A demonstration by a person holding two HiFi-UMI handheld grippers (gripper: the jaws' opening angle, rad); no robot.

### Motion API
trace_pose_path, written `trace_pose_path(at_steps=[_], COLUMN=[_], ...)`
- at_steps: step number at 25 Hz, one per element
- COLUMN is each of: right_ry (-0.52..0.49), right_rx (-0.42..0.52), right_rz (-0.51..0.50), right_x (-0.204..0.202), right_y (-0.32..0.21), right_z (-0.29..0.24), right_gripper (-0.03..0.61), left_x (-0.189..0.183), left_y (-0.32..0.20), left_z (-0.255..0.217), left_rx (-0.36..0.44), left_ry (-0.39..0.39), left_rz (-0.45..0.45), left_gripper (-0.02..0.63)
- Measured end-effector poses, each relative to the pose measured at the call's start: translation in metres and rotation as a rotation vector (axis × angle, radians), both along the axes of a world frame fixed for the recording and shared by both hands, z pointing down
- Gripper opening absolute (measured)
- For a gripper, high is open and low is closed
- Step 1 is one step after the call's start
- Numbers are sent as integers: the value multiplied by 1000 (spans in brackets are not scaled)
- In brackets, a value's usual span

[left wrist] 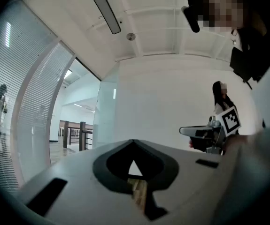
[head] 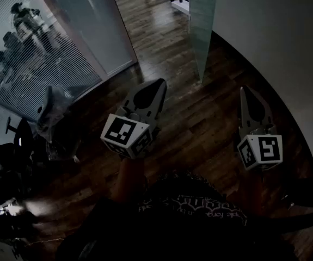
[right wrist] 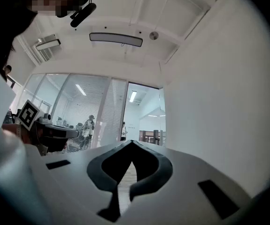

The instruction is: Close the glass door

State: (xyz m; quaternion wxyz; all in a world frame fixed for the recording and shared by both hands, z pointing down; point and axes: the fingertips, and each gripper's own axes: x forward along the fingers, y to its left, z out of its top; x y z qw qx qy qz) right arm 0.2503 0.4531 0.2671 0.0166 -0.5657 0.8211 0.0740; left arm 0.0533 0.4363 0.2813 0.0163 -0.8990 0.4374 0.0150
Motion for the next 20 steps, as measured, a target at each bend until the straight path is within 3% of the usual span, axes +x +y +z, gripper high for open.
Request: trace_pose_path(at_steps=[11,17,20], right_ry=[-19,-53,-61], right_rx=[3,-4,-10], right_rz=[15,26,32], right_x=[2,-3,-6], right_y=[-2,-2,-4], right_z=[0,3,4], right_gripper=[3,3,3], left_x=[-6,-13,-13], left_y=[-8,-13,-12], left_z=[13,13,3], left_rx=[10,23,46], left_ry=[-25,-11,35], left_rz=[21,42,60], left_gripper=[2,2,2])
